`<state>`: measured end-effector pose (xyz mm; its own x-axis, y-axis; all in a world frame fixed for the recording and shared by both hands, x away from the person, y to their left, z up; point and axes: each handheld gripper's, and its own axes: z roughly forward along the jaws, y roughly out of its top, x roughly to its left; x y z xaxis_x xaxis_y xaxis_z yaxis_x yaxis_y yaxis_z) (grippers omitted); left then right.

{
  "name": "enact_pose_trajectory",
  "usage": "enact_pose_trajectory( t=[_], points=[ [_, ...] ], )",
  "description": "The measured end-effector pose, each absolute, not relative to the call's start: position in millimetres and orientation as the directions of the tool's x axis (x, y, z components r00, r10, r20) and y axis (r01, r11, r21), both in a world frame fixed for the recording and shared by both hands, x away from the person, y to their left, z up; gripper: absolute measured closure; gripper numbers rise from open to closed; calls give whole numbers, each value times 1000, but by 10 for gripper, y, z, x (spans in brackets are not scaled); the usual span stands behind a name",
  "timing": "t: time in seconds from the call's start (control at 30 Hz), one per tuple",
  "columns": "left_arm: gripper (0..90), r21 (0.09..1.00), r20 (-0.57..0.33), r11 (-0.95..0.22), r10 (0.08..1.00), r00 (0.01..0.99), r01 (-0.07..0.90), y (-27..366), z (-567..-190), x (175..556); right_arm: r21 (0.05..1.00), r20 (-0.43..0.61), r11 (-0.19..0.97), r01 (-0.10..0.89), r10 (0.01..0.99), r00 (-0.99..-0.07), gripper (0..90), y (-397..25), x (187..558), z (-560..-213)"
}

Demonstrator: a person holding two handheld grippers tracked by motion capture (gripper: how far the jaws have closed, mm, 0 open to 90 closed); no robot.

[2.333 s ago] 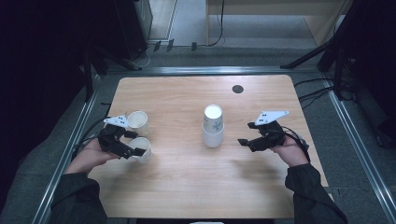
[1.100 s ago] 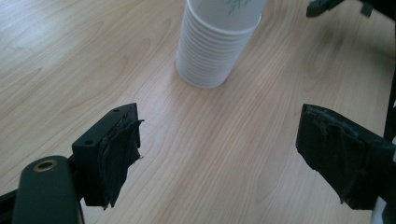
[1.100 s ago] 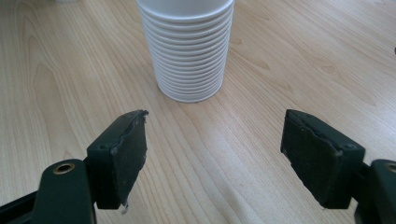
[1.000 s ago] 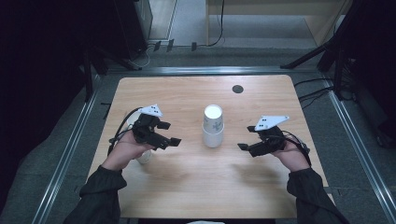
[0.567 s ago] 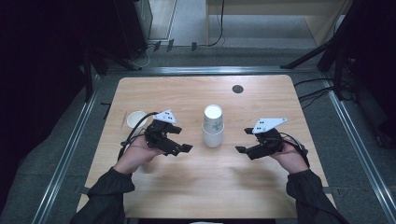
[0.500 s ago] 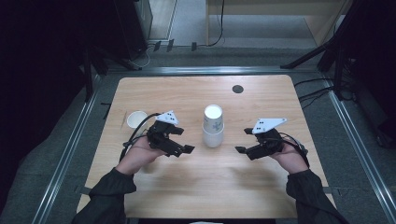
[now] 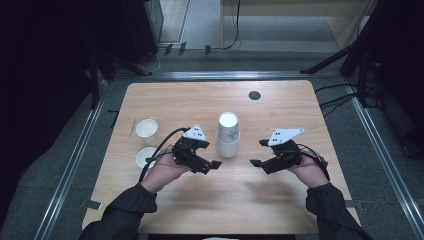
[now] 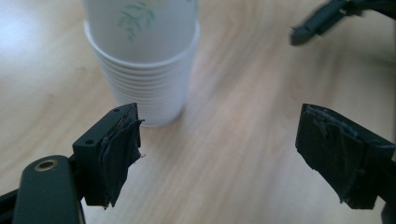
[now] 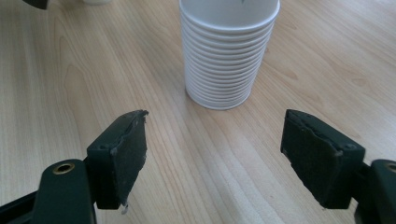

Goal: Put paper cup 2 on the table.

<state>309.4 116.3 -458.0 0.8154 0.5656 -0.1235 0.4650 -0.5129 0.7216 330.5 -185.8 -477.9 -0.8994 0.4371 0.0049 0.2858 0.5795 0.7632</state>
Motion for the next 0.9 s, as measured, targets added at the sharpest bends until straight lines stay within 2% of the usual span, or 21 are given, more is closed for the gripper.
enact_pose_trajectory(
  t=[0.1,0.9],
  points=[
    [141,716,-147,-513,551,821,473,1122,-4601,3097,762,6,581,287,436,-900,229,-1840,3290,-4789],
    [141,690,-116,-565,531,839,452,1030,-4748,3096,747,0,609,268,403,-915,228,-1760,3176,-4801]
  ],
)
